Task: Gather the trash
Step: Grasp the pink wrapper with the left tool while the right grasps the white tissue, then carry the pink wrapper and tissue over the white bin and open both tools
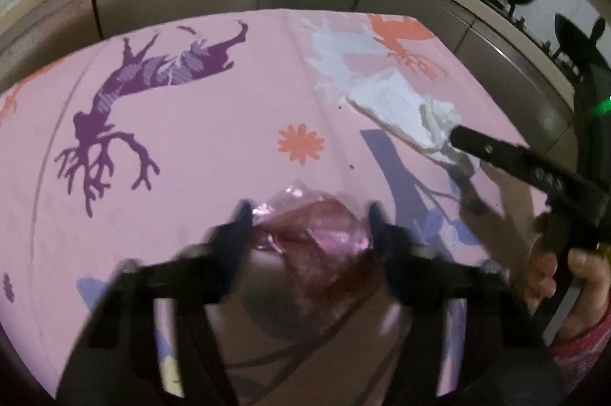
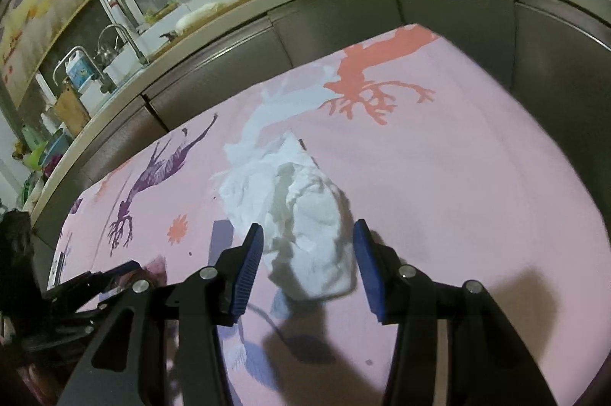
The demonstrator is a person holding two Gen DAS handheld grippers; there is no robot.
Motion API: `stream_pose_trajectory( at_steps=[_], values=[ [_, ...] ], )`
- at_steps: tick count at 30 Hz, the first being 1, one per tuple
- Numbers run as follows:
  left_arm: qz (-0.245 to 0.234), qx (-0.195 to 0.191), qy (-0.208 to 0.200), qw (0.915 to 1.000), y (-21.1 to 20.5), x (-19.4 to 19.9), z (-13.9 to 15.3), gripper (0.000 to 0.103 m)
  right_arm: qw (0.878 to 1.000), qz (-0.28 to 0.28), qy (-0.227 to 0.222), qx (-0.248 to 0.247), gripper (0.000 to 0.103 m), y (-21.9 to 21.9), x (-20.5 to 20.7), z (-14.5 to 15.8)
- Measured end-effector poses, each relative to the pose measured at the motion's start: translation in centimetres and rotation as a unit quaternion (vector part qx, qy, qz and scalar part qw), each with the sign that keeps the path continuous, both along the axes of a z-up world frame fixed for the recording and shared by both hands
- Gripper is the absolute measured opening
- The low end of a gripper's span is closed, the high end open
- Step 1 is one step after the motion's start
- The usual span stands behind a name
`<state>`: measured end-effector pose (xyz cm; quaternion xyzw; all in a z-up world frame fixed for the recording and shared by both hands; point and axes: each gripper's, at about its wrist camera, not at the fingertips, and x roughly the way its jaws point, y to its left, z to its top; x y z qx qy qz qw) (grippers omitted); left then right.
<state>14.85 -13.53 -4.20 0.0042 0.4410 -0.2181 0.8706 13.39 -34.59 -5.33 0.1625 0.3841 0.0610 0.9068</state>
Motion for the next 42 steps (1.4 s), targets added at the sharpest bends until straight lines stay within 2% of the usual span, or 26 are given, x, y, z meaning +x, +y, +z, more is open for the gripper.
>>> stream_pose_trajectory(
  at_steps=[1,2,3,9,13,16,20,25,28,33,34,35,36,38,39,41,42],
  values=[
    [-0.005,-0.002,0.001,1.0000,0.1,0.0,-0.1,0.038,1.000,0.007,-0.003,-0.003,0.040,0.4,0.1,0.0],
    [-0.006,-0.003,0.001,1.0000,0.2,-0.2,-0.1,0.035,1.000,0.019,-0.002,-0.002,0.026,0.9,0.2,0.0],
    [-0.009,-0.004,0.003,1.0000,0.3,-0.3,-0.1,0.031,1.000,0.029,-0.003,0.004,0.002,1.3,0.1,0.0],
    [-0.031,-0.030,-0.017,0.9990,0.1,-2.4,2.3,0.029,0.998,0.030,-0.046,0.027,0.000,1.2,-3.9,2.3],
    [-0.075,-0.040,-0.031,0.9959,-3.0,-4.0,4.6,0.029,0.996,-0.011,-0.079,0.031,0.000,-2.3,-8.9,3.6],
    [-0.124,-0.040,-0.034,0.9909,-7.4,-5.1,5.7,0.029,0.993,-0.059,-0.096,0.022,0.000,-6.1,-12.6,4.0],
    [-0.200,-0.037,-0.039,0.9784,-14.7,-6.8,6.7,0.029,0.984,-0.138,-0.110,0.021,0.001,-12.3,-17.1,4.1],
    [-0.287,-0.045,-0.042,0.9559,-26.0,-8.8,7.2,0.029,0.965,-0.236,-0.110,0.031,0.001,-20.0,-21.9,3.2],
    [-0.330,-0.049,-0.034,0.9421,-31.7,-9.8,6.8,0.030,0.957,-0.269,-0.102,0.036,0.001,-22.9,-23.2,2.3],
    [-0.372,-0.052,0.006,0.9266,-37.7,-10.0,4.6,0.034,0.950,-0.298,-0.081,0.049,0.001,-25.4,-23.3,0.5],
    [-0.378,-0.058,0.025,0.9235,-38.6,-9.6,3.9,0.035,0.949,-0.302,-0.075,0.053,0.001,-25.9,-23.3,0.0],
    [-0.379,-0.061,0.038,0.9226,-39.1,-9.3,3.4,0.040,0.948,-0.308,-0.064,0.058,0.001,-26.3,-22.9,-0.6],
    [-0.375,-0.058,0.060,0.9233,-40.0,-8.7,2.5,0.049,0.947,-0.309,-0.060,0.062,0.002,-26.4,-22.8,-0.9],
    [-0.354,-0.057,0.085,0.9297,-40.7,-7.4,1.4,0.057,0.945,-0.311,-0.060,0.078,0.006,-26.7,-22.6,-1.7],
    [-0.348,-0.060,0.092,0.9311,-40.5,-7.1,1.0,0.059,0.944,-0.312,-0.060,0.083,0.013,-26.7,-22.4,-1.9],
    [-0.333,-0.070,0.116,0.9332,-40.6,-6.3,0.8,0.062,0.942,-0.316,-0.065,0.089,0.037,-26.5,-22.5,-2.1],
    [-0.330,-0.078,0.123,0.9325,-40.5,-6.0,0.9,0.065,0.940,-0.321,-0.070,0.092,0.056,-26.6,-22.6,-2.1]
  ],
)
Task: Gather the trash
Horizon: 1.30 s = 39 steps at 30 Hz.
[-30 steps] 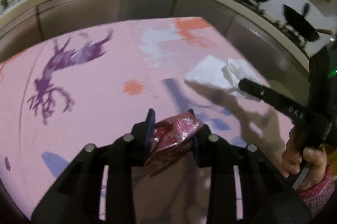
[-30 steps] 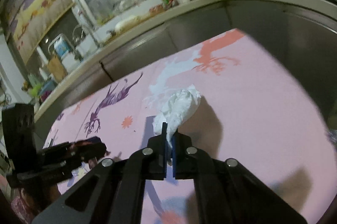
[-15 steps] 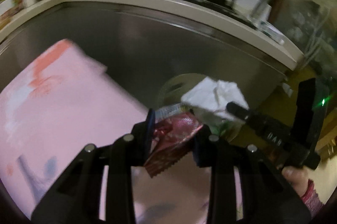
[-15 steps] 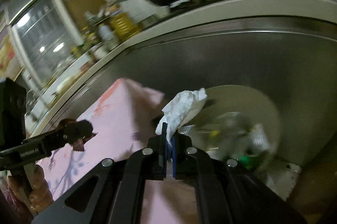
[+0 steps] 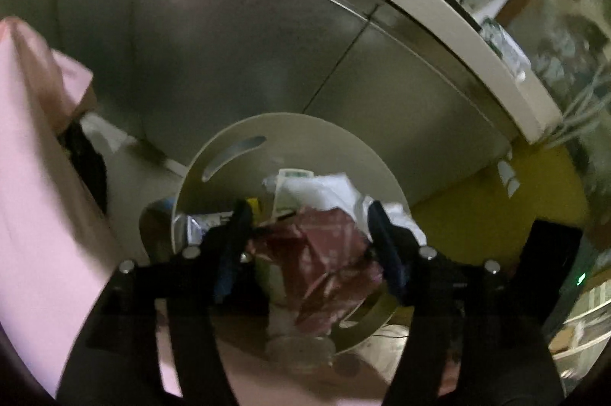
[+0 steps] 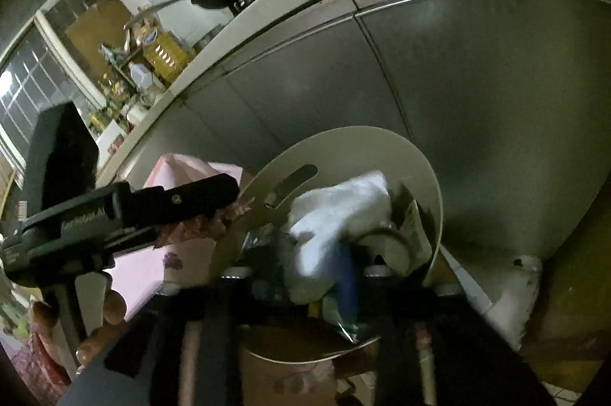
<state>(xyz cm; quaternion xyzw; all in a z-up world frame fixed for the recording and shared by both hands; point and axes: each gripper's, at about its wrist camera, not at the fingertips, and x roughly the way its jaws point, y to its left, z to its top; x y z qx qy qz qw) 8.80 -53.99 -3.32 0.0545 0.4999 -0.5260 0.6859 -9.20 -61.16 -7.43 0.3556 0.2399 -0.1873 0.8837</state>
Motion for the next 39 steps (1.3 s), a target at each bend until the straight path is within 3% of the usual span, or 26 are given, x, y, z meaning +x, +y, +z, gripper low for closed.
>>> stream_pose_trajectory(
  at_steps=[1,10,13,16,20,23,26,30,39],
  values=[
    [0.002,-0.006,0.004,1.0000,0.2,0.1,0.1,0.067,1.000,-0.010,-0.005,0.000,0.061,0.1,-0.2,0.1],
    [0.018,-0.026,0.008,0.9995,2.5,-0.3,2.3,0.069,0.998,-0.042,-0.032,-0.018,0.061,1.5,-3.4,1.9],
    [0.024,-0.031,-0.014,0.9991,4.5,-1.3,3.3,0.069,0.998,-0.044,-0.038,-0.016,0.061,2.8,-4.2,2.4],
    [0.034,-0.022,-0.067,0.9969,7.4,-2.9,4.2,0.069,0.998,-0.045,-0.037,-0.012,0.061,4.4,-5.1,2.7],
    [0.064,0.010,-0.171,0.9831,11.7,-5.5,5.0,0.070,0.998,-0.056,-0.014,-0.017,0.061,7.2,-6.0,3.0],
    [0.090,0.029,-0.233,0.9678,15.0,-7.1,5.5,0.083,0.998,-0.057,0.010,-0.037,0.061,9.5,-5.7,3.8],
    [0.116,0.039,-0.272,0.9545,18.2,-8.3,6.2,0.089,0.996,-0.058,0.028,-0.054,0.070,11.8,-5.5,4.4],
    [0.150,0.051,-0.305,0.9392,22.3,-9.2,7.2,0.097,0.997,-0.048,0.025,-0.055,0.071,14.5,-5.6,5.1],
    [0.195,0.062,-0.342,0.9173,28.8,-11.9,8.6,0.097,0.998,-0.017,0.012,-0.064,0.072,20.0,-6.0,7.1]
  ],
)
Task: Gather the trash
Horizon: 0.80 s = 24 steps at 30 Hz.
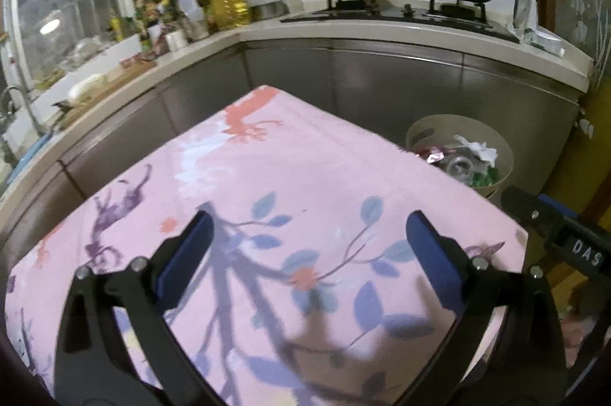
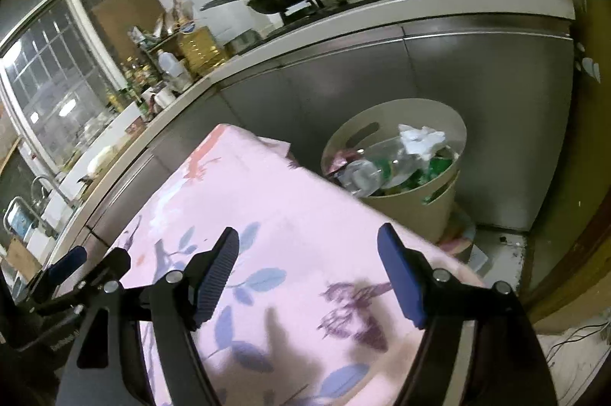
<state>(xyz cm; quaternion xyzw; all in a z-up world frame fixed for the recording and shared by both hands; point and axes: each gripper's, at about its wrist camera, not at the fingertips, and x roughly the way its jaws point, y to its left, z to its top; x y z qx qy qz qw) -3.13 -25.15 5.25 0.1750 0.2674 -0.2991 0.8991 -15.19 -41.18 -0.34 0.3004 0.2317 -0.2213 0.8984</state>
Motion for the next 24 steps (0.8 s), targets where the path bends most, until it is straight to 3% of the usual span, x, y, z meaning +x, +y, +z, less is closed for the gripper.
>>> stream_pose_trajectory(
  at_steps=[7,24],
  values=[
    [0.014,-0.026,0.009,0.9995,3.6,-1.7,0.7,0.097,1.000,0.013,-0.012,-0.011,0.072,3.4,-1.4,1.5],
    [0.031,-0.047,-0.025,0.9981,8.3,-6.7,3.1,0.097,0.999,0.008,-0.027,-0.027,0.079,8.9,-5.2,3.6]
  ],
)
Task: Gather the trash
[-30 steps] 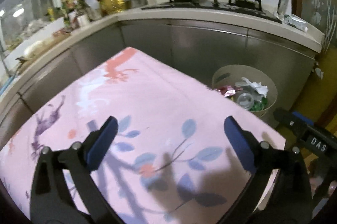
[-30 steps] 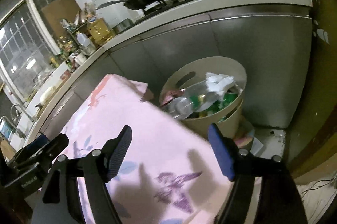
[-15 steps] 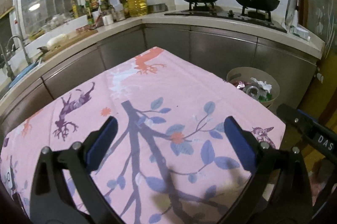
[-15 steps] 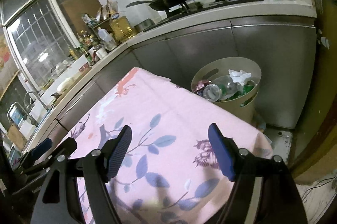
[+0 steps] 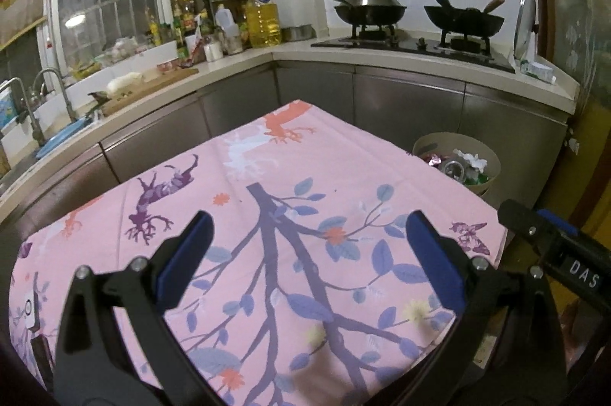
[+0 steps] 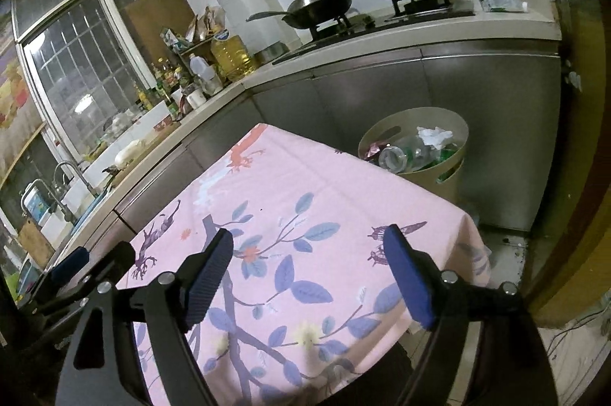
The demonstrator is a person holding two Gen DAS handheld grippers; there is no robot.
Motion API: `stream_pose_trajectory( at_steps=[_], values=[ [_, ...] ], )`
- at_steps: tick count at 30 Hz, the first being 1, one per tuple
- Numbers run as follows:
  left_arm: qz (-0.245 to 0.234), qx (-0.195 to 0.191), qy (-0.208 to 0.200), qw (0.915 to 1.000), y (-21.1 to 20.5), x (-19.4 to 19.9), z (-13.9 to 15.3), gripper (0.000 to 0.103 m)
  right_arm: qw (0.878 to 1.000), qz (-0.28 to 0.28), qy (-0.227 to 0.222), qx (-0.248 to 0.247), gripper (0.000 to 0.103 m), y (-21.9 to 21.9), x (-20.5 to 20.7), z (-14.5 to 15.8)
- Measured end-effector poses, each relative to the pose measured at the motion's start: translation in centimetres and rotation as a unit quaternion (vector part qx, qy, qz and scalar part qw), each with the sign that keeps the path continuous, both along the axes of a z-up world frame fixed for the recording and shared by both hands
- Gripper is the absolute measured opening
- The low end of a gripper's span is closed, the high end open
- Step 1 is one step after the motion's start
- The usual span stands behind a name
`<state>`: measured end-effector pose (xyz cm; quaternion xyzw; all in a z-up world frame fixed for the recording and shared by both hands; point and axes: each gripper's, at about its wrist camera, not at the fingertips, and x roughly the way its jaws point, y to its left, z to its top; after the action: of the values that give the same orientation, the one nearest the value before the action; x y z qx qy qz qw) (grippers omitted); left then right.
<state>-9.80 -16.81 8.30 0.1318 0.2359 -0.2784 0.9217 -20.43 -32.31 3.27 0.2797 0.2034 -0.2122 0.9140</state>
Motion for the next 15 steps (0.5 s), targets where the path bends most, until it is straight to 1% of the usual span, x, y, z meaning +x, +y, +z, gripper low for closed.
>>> stream_pose_trajectory(
  at_steps=[5,10,15],
  values=[
    [0.004,0.004,-0.002,1.0000,0.2,-0.2,-0.1,0.097,1.000,-0.015,0.001,0.010,0.080,-0.2,-0.9,-0.5],
    [0.009,0.003,-0.002,0.9999,0.3,-0.2,-0.1,0.097,1.000,-0.007,0.010,0.027,0.080,-0.7,-0.4,-1.2],
    [0.014,0.005,0.005,0.9999,-0.1,-0.1,-0.2,0.097,1.000,-0.006,0.011,0.026,0.081,-0.7,-0.1,-1.1]
  ],
)
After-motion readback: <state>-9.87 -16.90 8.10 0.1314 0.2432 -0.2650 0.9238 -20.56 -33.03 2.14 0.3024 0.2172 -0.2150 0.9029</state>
